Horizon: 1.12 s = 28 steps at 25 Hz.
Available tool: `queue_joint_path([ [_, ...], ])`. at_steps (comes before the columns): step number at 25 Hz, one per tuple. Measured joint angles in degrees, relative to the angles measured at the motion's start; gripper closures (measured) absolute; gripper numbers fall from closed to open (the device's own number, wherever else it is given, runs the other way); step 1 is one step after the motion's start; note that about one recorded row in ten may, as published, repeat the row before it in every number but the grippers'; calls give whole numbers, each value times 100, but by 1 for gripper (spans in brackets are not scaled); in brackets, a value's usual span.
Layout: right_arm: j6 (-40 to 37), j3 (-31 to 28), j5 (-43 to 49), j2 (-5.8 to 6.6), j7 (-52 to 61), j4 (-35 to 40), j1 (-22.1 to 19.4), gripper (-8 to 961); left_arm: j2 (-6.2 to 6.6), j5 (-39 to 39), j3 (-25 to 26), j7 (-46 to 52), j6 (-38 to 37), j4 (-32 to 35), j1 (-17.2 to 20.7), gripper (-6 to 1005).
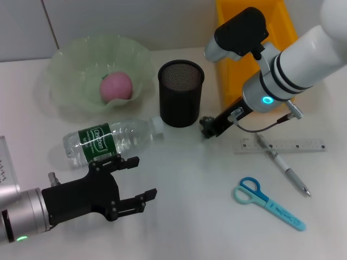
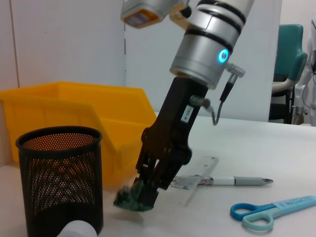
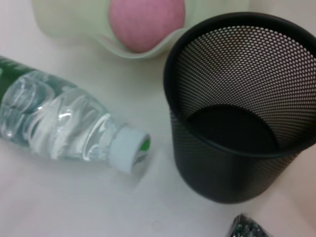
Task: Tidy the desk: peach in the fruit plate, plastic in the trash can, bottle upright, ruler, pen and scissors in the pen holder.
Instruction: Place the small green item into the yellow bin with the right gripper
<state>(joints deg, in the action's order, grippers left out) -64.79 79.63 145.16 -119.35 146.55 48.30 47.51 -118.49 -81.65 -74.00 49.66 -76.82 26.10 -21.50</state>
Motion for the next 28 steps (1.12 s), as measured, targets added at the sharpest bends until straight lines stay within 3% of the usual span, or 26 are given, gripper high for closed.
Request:
queue_joint_path([
  [12,-897,-7,601,0,685,2128,-886,714,2,0,0,-16,5,0,5,213],
  [18,-1038,-310,856,0,851,3262,-1251,687,2,0,0,-36,-8,0,5,213],
  [23,-488,-591,1029,11,824,3258,-1276,655,2,0,0,-51,-17,0,5,213],
  [28,148,-707,1454,24,830,2702,-1110,622,1,0,0,-52,-25,0,5,213],
])
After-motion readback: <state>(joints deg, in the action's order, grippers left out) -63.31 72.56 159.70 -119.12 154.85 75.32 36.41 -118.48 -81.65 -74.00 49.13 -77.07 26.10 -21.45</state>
